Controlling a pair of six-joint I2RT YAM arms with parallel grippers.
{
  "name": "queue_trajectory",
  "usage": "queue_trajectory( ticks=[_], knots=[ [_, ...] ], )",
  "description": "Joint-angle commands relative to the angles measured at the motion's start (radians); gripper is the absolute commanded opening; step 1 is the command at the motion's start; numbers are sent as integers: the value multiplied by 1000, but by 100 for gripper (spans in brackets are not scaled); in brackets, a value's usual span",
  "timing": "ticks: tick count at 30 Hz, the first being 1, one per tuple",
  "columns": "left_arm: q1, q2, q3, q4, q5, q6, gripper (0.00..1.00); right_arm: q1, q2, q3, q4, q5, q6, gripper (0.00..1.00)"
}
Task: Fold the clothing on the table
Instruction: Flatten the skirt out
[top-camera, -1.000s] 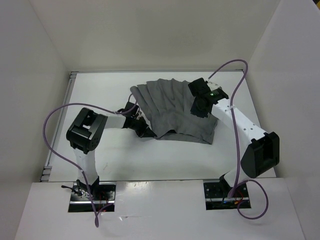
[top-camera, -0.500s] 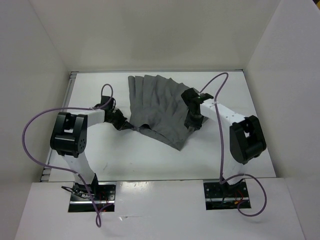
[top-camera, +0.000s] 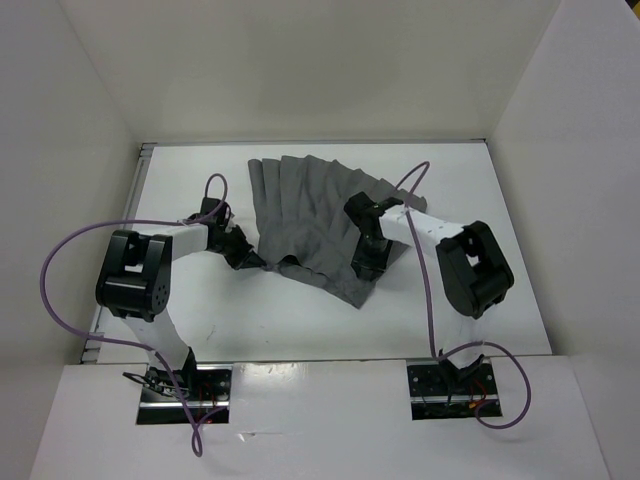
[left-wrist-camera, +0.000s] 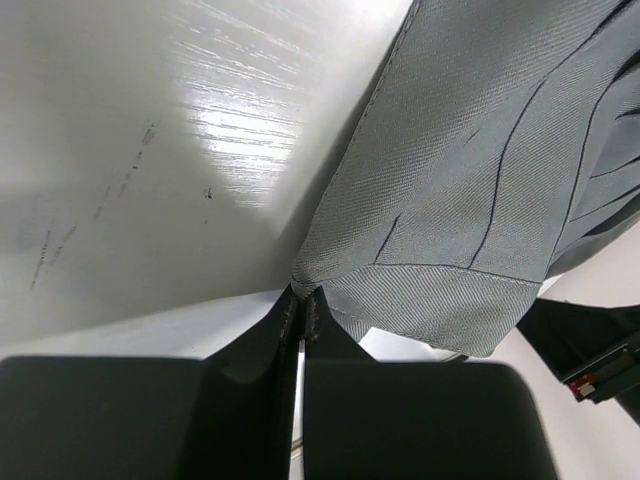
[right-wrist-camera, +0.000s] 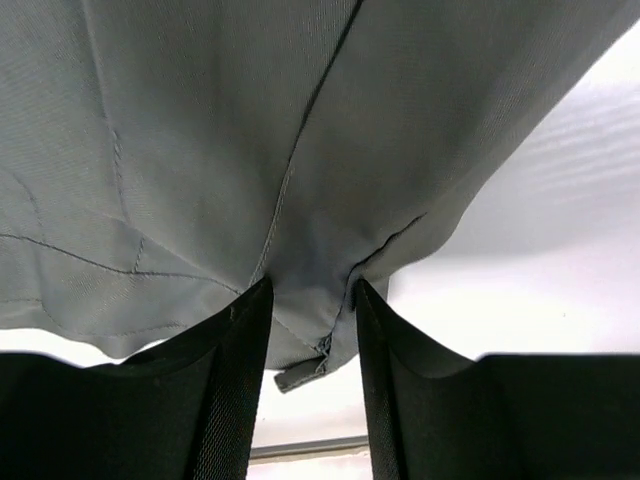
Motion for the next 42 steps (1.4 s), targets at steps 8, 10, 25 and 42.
queue_trajectory(
  ticks=[8,10,25,42],
  knots=[
    [0,-8,-9,-18,20,43,0,115,-96,0,-131,3,116,46],
    [0,-8,-9,-18,29,43,0,127,-96,-37,-120,-30,116,46],
    [9,-8,0,-28,29,71,0,136,-42,-41,-77,51,137,0],
    [73,-80,10,-130,-72,179,0,10,-233,-120,-420,289,165,0]
  ],
)
